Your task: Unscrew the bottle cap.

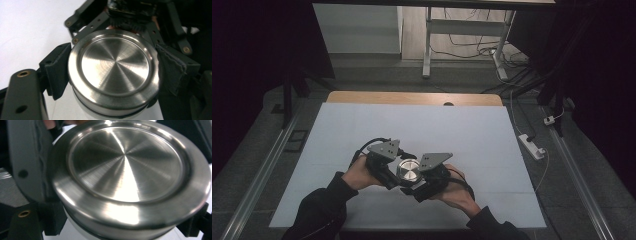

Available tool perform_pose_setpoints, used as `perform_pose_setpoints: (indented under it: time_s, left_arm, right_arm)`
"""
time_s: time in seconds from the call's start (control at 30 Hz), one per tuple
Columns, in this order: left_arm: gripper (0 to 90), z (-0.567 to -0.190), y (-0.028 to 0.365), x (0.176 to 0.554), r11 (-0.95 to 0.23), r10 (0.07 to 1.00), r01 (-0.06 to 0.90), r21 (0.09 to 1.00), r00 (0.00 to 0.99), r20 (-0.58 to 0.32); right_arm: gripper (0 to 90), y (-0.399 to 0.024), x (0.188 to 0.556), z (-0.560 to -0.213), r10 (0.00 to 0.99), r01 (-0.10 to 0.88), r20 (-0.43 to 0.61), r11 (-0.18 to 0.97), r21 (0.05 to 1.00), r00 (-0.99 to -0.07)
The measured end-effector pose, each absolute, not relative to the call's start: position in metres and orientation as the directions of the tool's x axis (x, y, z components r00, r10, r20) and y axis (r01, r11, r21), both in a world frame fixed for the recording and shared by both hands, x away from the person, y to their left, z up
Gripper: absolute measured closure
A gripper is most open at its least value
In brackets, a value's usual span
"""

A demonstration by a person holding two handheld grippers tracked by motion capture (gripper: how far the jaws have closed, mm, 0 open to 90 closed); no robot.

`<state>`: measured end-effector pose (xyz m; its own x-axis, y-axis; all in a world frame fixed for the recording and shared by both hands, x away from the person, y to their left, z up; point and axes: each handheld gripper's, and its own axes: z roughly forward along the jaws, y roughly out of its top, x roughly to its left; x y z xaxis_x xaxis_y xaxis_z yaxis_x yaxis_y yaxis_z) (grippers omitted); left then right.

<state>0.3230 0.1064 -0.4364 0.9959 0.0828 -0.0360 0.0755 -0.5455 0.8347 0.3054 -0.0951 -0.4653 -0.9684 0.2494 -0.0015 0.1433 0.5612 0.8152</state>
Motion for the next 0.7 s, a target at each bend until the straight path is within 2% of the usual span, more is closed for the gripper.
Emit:
perform_pose_setpoints:
  time_s: [0.07, 0.1, 0.17, 0.2, 0.27, 0.37, 0.6, 0.63, 0.67, 0.7]
  left_arm:
    - [19.7, -0.436, 0.104, 0.322, -0.546, 0.116, 0.09, 0.833, 0.993, -0.031]
    - [19.7, -0.435, 0.1, 0.32, -0.546, 0.193, 0.128, 0.828, 0.981, -0.024]
    - [19.7, -0.434, 0.095, 0.318, -0.538, 0.266, 0.166, 0.827, 0.964, -0.02]
    - [19.7, -0.434, 0.095, 0.318, -0.538, 0.266, 0.166, 0.827, 0.964, -0.02]
    - [19.6, -0.432, 0.086, 0.313, -0.515, 0.375, 0.215, 0.83, 0.927, -0.008]
    - [19.1, -0.43, 0.081, 0.309, -0.508, 0.422, 0.232, 0.83, 0.906, 0.006]
    - [2.2, -0.418, 0.098, 0.314, -0.466, 0.355, 0.233, 0.853, 0.933, -0.061]
    - [2.3, -0.414, 0.11, 0.316, -0.457, 0.283, 0.21, 0.864, 0.956, -0.083]
    - [2.8, -0.414, 0.11, 0.316, -0.457, 0.283, 0.21, 0.864, 0.956, -0.083]
    - [2.9, -0.413, 0.12, 0.318, -0.475, 0.153, 0.16, 0.865, 0.983, -0.098]
  right_arm:
    - [15.1, -0.096, 0.306, -0.465, 0.264, 0.151, -0.002, 0.558, 0.816, -0.965]
    - [15.1, -0.097, 0.308, -0.466, 0.311, 0.176, -0.005, 0.551, 0.816, -0.95]
    - [15.1, -0.098, 0.31, -0.466, 0.357, 0.197, -0.012, 0.541, 0.818, -0.934]
    - [15.1, -0.099, 0.31, -0.465, 0.38, 0.206, -0.015, 0.534, 0.82, -0.925]
    - [15.1, -0.1, 0.311, -0.465, 0.422, 0.222, -0.024, 0.523, 0.823, -0.906]
    - [15.1, -0.102, 0.312, -0.464, 0.461, 0.24, -0.021, 0.5, 0.832, -0.887]
    - [15.2, -0.103, 0.309, -0.46, 0.426, 0.216, -0.014, 0.487, 0.846, -0.905]
    - [15.1, -0.103, 0.308, -0.459, 0.396, 0.206, -0.008, 0.494, 0.845, -0.918]
    - [15.1, -0.102, 0.308, -0.458, 0.378, 0.2, -0.005, 0.501, 0.842, -0.926]
    - [15.1, -0.102, 0.307, -0.458, 0.36, 0.196, -0.001, 0.51, 0.838, -0.933]
